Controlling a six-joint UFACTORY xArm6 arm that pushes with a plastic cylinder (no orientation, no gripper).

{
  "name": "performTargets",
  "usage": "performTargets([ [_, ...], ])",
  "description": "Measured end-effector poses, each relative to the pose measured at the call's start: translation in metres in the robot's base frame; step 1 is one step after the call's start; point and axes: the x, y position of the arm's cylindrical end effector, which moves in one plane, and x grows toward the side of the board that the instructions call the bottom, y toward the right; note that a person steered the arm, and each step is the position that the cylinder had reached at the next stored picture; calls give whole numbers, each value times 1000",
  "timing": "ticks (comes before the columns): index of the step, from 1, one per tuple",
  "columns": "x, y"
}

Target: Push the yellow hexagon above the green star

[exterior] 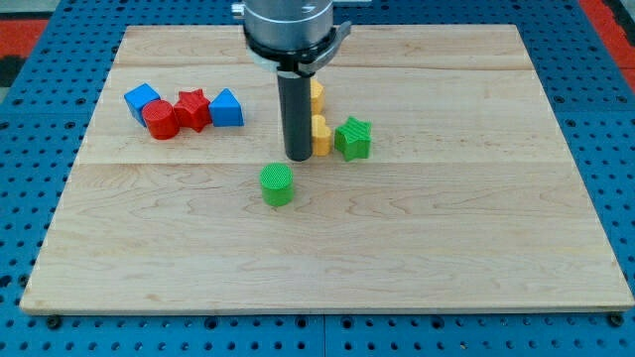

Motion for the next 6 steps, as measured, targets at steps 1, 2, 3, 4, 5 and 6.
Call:
performTargets([
  [1,-3,-4],
  [2,-22,-19],
  [3,-62,-20],
  [4,-77,-46],
  [5,-104,2],
  [6,-118,29],
])
